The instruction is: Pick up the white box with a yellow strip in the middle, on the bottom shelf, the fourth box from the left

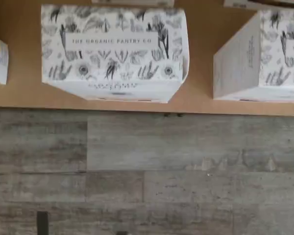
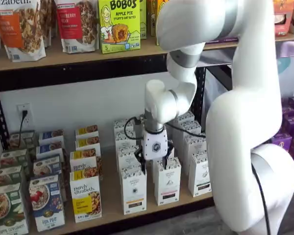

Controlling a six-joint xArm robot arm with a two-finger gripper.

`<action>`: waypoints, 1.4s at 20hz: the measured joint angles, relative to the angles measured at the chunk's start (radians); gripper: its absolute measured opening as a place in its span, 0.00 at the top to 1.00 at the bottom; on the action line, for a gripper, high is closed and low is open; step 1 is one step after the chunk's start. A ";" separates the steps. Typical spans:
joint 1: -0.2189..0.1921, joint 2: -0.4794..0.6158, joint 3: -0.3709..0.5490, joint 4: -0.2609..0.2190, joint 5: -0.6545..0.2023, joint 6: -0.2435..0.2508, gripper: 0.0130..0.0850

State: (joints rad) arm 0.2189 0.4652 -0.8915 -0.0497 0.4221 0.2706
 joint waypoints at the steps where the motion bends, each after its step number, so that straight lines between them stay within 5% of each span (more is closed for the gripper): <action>1: -0.004 0.018 -0.017 0.003 0.001 -0.007 0.00; 13: -0.025 0.189 -0.204 -0.006 0.021 -0.020 0.00; 28: 0.004 0.370 -0.481 0.010 0.097 -0.007 0.00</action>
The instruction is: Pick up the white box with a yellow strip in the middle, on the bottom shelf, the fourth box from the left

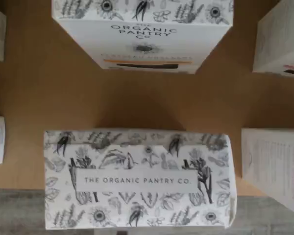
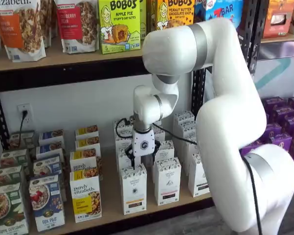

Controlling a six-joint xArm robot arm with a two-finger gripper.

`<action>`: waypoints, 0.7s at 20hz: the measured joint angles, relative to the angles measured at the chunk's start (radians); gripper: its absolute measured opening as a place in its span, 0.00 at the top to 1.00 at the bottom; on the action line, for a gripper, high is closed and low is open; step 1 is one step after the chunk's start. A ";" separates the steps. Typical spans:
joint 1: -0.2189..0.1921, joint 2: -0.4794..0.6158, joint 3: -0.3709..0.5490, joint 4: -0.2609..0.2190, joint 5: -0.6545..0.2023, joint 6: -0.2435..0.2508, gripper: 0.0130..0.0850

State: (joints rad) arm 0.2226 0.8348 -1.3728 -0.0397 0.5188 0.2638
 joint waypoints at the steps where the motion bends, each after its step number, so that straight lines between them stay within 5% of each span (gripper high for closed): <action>1: 0.000 0.002 -0.002 -0.001 -0.001 0.001 0.00; 14: 0.020 -0.012 0.021 0.028 -0.029 -0.004 0.00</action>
State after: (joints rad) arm 0.2424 0.8226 -1.3518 -0.0122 0.4901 0.2595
